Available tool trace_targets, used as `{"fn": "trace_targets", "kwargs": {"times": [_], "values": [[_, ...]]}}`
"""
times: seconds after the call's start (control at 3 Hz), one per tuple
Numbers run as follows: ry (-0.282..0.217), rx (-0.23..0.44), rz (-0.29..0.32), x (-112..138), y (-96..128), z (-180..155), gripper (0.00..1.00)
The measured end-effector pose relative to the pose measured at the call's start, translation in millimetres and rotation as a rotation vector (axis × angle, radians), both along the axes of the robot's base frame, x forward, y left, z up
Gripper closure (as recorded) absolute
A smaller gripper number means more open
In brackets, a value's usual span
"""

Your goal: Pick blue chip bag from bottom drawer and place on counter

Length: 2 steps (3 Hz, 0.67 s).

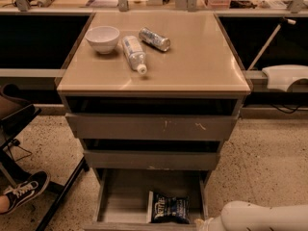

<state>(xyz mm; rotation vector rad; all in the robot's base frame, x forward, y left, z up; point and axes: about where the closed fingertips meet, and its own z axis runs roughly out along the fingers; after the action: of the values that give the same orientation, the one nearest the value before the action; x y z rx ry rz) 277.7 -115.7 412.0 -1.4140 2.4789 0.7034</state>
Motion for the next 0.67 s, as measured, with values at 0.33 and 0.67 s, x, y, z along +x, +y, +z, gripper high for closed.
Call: {"fn": "trace_targets", "kwargs": {"times": [0.33,0.67], "values": [[-0.001,0.06,-0.002,19.4,2.4,-12.2,0.0],[0.008,0.214,0.023,46.5,23.1,-35.9,0.0]]}}
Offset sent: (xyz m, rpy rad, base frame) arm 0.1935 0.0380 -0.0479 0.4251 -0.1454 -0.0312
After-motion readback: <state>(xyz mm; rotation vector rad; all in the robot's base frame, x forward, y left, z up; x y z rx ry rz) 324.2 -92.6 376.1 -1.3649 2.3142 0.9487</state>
